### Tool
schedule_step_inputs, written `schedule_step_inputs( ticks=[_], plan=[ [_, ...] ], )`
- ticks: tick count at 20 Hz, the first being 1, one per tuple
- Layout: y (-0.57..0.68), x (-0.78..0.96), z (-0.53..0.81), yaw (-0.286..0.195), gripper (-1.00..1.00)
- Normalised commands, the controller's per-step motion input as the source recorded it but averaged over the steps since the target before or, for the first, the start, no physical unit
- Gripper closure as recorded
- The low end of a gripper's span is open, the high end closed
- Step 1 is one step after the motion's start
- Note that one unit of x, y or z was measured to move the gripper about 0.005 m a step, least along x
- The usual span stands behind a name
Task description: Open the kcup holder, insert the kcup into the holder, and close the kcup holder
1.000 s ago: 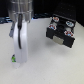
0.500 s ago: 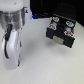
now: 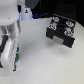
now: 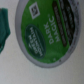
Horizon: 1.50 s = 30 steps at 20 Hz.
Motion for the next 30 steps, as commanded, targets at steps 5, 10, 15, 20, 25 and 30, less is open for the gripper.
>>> schedule_step_inputs(
  ticks=[5, 10, 15, 20, 25, 30],
  plan=[
    [-0.08, 0.07, -0.09, -0.134, -1.00],
    [-0.03, 0.05, 0.00, -0.071, 1.00],
    [0.01, 0.04, 0.10, -0.061, 1.00],
    [0.01, 0.04, 0.16, -0.055, 1.00],
    [0.18, 0.06, 0.59, -0.042, 1.00],
    [0.33, 0.06, 0.82, -0.013, 1.00]
  ],
)
